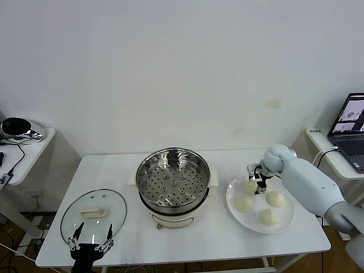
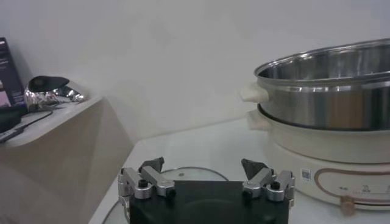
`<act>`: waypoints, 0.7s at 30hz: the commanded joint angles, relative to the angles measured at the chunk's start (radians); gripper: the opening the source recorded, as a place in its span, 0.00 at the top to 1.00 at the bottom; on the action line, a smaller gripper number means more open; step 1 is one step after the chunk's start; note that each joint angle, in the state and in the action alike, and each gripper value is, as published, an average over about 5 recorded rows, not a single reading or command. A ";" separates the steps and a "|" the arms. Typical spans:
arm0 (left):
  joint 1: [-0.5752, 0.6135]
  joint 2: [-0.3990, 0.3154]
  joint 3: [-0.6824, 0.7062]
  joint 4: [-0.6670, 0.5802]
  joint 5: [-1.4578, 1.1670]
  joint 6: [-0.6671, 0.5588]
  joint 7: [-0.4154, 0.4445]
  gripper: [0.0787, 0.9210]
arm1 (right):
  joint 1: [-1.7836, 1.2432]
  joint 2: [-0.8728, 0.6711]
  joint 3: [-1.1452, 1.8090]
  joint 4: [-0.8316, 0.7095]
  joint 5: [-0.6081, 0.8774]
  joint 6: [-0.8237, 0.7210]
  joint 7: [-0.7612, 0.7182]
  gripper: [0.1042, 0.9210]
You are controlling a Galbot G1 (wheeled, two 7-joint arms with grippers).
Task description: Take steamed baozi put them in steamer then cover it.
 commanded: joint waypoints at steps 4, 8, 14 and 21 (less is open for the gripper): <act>0.003 0.001 -0.001 -0.002 0.001 -0.001 -0.001 0.12 | 0.034 -0.053 -0.035 0.106 0.080 -0.022 -0.016 0.47; 0.003 0.002 0.000 -0.002 -0.001 -0.001 0.000 0.12 | 0.134 -0.129 -0.118 0.240 0.200 -0.050 -0.033 0.46; 0.000 0.004 0.005 0.001 -0.023 -0.003 0.001 0.12 | 0.420 -0.190 -0.300 0.356 0.381 -0.057 -0.035 0.45; -0.005 0.008 0.008 0.002 -0.074 -0.016 0.007 0.12 | 0.698 -0.094 -0.471 0.399 0.618 -0.037 -0.004 0.44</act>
